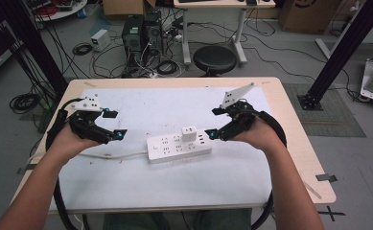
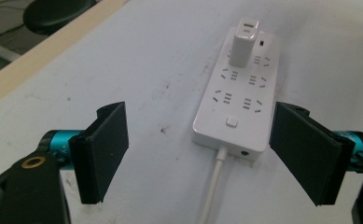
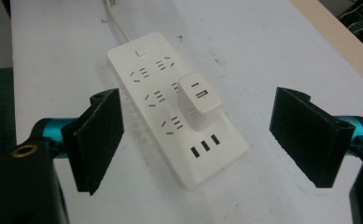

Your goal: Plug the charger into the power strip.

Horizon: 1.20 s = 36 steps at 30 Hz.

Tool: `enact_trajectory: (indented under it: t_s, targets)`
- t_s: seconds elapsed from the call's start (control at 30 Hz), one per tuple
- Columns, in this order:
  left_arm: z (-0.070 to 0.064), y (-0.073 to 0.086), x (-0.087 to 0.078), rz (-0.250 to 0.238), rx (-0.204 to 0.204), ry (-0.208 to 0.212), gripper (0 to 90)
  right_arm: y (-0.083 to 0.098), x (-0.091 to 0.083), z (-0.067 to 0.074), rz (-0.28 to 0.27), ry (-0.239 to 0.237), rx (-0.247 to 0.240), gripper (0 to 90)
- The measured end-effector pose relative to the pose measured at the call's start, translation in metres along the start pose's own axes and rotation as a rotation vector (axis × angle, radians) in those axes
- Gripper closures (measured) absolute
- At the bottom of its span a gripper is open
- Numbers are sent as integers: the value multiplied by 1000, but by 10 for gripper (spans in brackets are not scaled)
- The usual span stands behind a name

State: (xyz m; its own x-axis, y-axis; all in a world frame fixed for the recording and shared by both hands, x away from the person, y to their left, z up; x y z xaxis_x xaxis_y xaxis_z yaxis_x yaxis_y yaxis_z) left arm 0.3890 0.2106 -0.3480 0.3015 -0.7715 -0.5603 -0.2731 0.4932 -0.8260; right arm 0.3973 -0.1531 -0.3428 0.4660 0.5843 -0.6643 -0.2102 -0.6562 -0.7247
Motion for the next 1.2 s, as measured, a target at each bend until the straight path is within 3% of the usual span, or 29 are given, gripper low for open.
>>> enact_trajectory:
  t_s: [0.2,0.4,0.57,0.73,1.2]
  targets:
    - [-5,-4,7,-17,54,21,191,26,-16,-2,-69,49,92,177]
    - [-12,-8,9,-32,84,28,191,48,-21,-7,-85,66,142,177]
    - [-15,-8,6,-41,87,14,191,50,-23,-7,-86,74,156,177]
    - [-17,-7,1,-43,80,0,191,42,-23,-5,-89,70,137,178]
    - [-13,-3,0,-35,73,1,191,35,-18,-5,-61,77,127,178]
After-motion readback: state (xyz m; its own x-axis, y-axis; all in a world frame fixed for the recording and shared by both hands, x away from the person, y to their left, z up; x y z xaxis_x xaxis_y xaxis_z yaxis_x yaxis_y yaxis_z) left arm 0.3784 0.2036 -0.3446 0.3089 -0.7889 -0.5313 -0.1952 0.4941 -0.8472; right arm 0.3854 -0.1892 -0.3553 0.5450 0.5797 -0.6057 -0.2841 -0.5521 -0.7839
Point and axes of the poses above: each handheld gripper's, and its own axes: x roughly forward along the jaws, y roughly out of its underside, z roughly to its left, the point moved 6 cm from there along x, roughly forward along the jaws, and after that the axes turned 10 degrees about y, right-handed, at the moved point
